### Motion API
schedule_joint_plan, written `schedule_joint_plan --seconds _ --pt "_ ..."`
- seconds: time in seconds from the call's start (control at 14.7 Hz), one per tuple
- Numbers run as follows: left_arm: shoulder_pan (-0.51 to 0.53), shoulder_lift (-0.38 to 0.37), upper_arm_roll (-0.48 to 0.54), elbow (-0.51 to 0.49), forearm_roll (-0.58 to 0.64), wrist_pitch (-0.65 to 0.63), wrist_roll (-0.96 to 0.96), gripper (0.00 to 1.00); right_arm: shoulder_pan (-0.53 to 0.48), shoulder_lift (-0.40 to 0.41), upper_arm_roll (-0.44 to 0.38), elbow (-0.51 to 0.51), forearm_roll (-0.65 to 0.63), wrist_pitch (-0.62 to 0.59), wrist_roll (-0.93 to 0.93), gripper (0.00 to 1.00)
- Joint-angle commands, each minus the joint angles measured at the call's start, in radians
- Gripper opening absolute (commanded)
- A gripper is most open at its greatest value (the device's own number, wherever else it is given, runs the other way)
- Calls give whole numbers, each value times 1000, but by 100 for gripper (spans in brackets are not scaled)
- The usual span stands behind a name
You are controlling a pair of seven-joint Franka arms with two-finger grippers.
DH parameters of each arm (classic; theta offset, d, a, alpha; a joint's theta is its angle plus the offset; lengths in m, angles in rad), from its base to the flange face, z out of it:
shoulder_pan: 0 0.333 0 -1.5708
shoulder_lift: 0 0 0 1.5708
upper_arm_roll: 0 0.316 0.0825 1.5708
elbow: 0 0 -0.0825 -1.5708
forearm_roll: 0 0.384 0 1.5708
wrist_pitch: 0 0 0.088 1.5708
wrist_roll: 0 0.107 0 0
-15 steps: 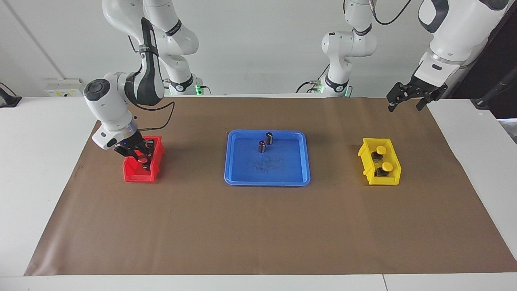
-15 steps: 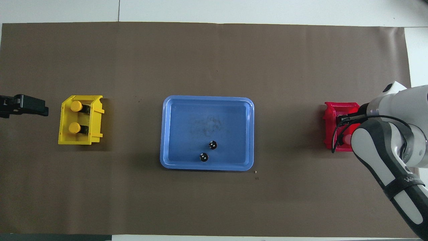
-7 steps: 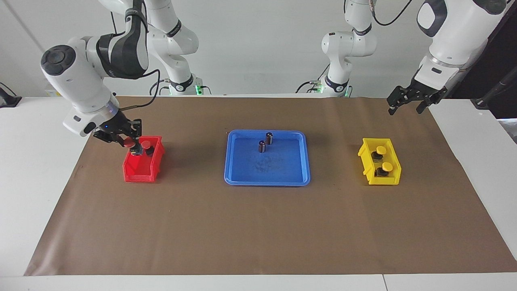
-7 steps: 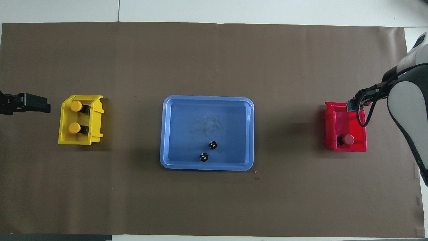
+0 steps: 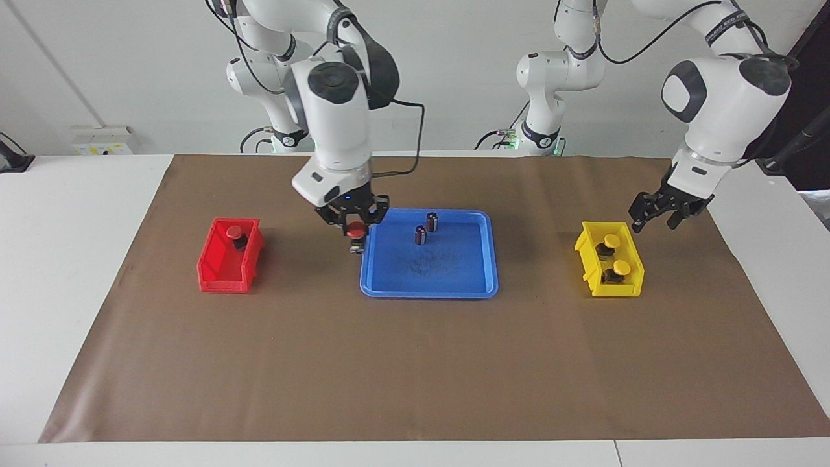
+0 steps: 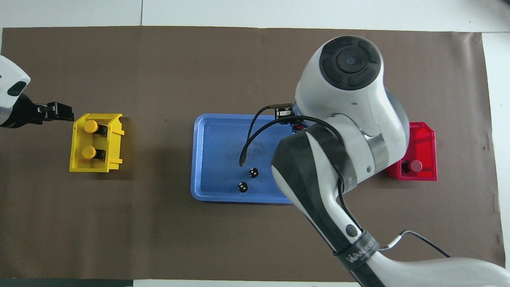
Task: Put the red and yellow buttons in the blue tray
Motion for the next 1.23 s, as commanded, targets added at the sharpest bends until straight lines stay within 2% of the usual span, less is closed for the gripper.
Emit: schedule_joint_plan --seconds 0.0,0.27,0.48,0.75,0.82,0.89,0.95,1.09,1.16 --pt "4 27 -2 -55 -6 111 8 82 56 65 -7 -16 0 88 102 14" --pt "3 58 -2 -95 -8 169 8 82 133 151 -7 -24 -11 174 186 16" --pt "-2 76 -3 -128 -9 220 6 82 141 148 -8 -63 -14 177 187 17" --pt "-9 81 -3 -165 -9 266 3 82 149 126 -7 -146 -28 256 185 19" --pt "-11 82 -3 -175 -9 272 3 82 149 122 -8 -154 -34 264 185 25" --pt "-12 82 -5 -184 -11 284 0 82 149 120 -7 -159 -34 266 185 49" --pt "-14 82 -5 -191 -11 293 -9 82 147 120 -8 -156 -34 263 182 78" --pt "-14 82 -6 -192 -12 293 -14 82 132 122 -10 -101 -51 228 173 79" --pt "-14 81 -6 -196 -12 295 -14 82 114 122 -10 -43 -53 170 168 80"
